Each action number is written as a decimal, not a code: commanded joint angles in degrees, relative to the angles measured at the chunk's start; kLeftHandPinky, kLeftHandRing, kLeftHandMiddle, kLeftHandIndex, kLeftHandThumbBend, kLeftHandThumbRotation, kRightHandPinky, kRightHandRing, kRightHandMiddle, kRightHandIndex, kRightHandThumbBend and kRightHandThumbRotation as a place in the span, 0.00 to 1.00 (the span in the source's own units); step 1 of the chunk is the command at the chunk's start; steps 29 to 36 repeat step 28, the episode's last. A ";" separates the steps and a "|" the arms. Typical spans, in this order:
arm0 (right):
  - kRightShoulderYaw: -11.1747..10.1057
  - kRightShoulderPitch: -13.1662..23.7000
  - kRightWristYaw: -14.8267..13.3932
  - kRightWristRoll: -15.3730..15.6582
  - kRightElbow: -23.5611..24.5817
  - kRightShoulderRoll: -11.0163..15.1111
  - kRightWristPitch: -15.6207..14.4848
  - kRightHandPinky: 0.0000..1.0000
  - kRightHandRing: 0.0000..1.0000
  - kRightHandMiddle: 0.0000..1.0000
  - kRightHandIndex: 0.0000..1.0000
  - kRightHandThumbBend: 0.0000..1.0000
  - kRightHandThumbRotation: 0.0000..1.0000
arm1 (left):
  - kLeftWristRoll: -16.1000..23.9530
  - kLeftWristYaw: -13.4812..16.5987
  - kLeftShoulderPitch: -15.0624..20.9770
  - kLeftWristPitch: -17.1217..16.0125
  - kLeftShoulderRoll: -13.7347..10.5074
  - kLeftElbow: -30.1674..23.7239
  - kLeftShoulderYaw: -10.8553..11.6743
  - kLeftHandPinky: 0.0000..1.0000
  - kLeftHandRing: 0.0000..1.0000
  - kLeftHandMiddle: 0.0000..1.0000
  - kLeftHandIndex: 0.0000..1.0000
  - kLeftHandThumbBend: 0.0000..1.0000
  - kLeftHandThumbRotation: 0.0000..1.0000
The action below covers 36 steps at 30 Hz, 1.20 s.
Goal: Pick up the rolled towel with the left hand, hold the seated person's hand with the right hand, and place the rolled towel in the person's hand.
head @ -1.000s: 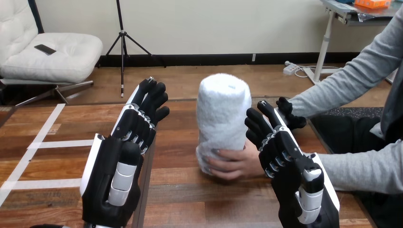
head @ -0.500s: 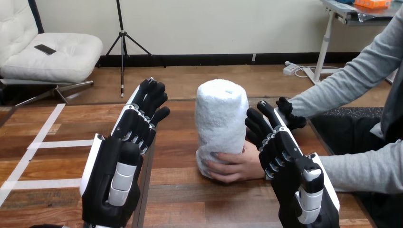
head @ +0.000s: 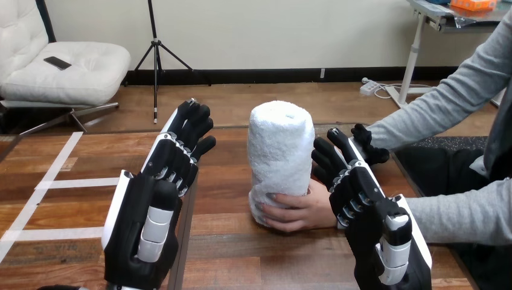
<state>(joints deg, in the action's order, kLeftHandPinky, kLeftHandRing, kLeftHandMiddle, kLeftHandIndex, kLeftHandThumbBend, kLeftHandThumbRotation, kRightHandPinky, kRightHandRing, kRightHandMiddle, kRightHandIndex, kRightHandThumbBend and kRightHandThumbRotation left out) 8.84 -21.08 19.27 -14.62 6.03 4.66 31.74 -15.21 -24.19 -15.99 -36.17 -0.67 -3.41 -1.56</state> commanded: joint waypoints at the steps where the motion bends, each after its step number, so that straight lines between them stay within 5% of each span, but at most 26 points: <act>1: -0.62 2.43 0.25 -0.32 1.01 -0.56 0.49 1.00 0.97 0.95 0.97 1.00 1.00 | -0.74 -0.56 -3.08 -0.90 0.10 -1.82 -2.09 0.90 0.93 0.92 0.92 0.81 0.88; 36: -0.32 2.05 0.28 0.11 1.68 -0.92 -0.35 1.00 0.97 0.95 0.97 0.98 1.00 | -1.94 -2.18 -2.95 -1.17 0.36 -1.08 -2.24 0.89 0.92 0.92 0.91 0.82 0.91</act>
